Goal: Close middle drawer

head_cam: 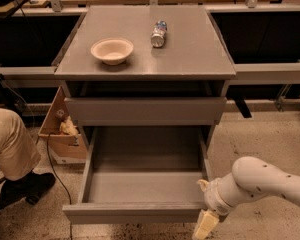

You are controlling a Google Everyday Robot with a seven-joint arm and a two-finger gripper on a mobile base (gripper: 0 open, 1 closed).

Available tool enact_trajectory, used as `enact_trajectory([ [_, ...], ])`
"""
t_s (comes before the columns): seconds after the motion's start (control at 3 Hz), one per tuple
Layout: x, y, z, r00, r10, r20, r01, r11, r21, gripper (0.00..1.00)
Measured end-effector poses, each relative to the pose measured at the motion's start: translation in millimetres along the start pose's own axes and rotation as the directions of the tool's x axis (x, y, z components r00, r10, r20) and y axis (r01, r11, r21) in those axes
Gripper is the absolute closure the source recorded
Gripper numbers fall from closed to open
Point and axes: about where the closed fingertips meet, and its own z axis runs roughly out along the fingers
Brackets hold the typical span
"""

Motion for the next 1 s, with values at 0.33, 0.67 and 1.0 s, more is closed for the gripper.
enact_trajectory([
  [0.33, -7, -11, 51, 0.999, -0.014, 0.052, 0.016, 0.9992, -0.036, 0.0],
  [0.67, -7, -11, 51, 0.999, -0.014, 0.052, 0.016, 0.9992, -0.036, 0.0],
  [1.0, -8, -21, 62, 0.998, -0.008, 0.068, 0.01, 0.9995, -0.031, 0.0],
])
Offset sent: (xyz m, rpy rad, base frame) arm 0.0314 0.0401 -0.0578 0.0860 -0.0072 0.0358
